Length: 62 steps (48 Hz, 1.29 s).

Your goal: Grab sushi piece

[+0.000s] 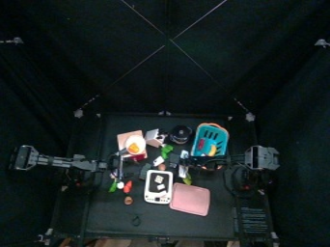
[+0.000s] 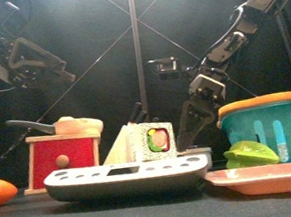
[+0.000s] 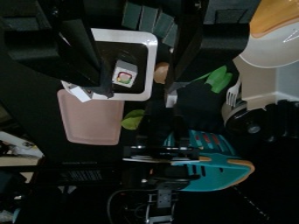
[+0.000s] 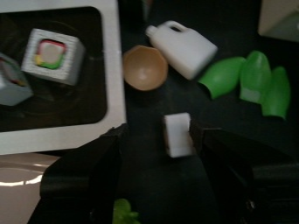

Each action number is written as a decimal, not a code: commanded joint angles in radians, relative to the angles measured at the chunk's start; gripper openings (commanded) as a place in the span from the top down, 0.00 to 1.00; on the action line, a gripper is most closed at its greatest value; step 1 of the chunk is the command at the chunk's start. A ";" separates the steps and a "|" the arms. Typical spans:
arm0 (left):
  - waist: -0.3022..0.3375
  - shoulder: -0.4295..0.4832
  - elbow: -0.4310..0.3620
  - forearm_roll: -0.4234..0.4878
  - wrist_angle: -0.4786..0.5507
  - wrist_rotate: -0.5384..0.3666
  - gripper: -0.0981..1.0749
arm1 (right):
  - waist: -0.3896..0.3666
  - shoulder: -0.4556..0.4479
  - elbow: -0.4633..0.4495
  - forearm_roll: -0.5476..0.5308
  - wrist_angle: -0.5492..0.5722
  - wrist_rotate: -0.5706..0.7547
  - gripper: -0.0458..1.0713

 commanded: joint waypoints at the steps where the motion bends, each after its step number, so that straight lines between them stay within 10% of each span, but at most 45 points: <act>1: 0.002 0.000 -0.012 0.000 -0.009 0.000 0.17 | 0.031 -0.048 -0.055 -0.008 -0.008 -0.002 0.15; 29: 0.002 0.000 -0.008 0.000 -0.009 0.000 0.17 | 0.037 0.041 -0.247 0.474 0.118 0.006 0.14; 53: 0.002 0.000 -0.008 -0.002 -0.005 0.000 0.17 | -0.005 0.129 -0.394 0.446 0.299 0.017 0.14; 62: 0.002 -0.002 -0.008 -0.002 -0.003 0.000 0.17 | -0.029 0.130 -0.420 0.344 0.396 0.219 0.14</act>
